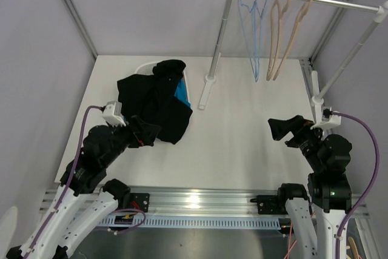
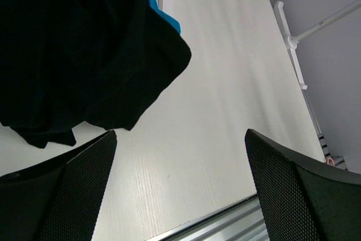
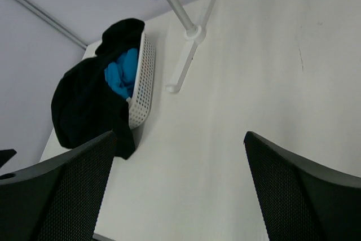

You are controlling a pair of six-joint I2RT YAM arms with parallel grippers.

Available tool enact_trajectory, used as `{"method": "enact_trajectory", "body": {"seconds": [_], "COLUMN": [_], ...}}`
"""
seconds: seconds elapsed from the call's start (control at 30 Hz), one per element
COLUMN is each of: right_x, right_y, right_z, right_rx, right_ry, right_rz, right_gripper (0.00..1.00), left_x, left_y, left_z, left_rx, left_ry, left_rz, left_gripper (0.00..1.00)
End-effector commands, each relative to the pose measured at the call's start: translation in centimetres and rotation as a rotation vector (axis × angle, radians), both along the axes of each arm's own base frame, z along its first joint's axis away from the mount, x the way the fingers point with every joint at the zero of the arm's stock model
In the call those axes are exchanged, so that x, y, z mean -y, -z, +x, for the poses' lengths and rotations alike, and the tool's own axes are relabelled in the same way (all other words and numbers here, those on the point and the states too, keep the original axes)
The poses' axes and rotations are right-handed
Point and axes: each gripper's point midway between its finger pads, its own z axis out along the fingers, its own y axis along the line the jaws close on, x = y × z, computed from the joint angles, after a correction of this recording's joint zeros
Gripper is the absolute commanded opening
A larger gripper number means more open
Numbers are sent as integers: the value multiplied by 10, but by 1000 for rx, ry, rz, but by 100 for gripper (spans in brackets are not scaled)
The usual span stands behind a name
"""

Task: Remove the t-shirt from the hanger

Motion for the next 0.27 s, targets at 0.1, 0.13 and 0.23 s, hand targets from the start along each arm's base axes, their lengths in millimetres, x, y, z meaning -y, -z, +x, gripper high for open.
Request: {"method": "enact_trajectory", "body": {"seconds": [0.1, 0.13, 0.23], "right_x": [-8, -8, -5], "right_y": [15, 18, 27], "right_z": [-15, -16, -15], "right_rx": [-22, -29, -71], "right_ry": [-57, -59, -44], "right_rz": [-19, -19, -31], "right_gripper": [99, 99, 100], "left_x": [1, 0, -1], "left_y": [-2, 0, 1], "left_z": [-7, -7, -7], "left_rx": [22, 20, 18], "left_ry": [18, 14, 9], "left_rz": [-26, -21, -18], "left_gripper": [99, 100, 100]}}
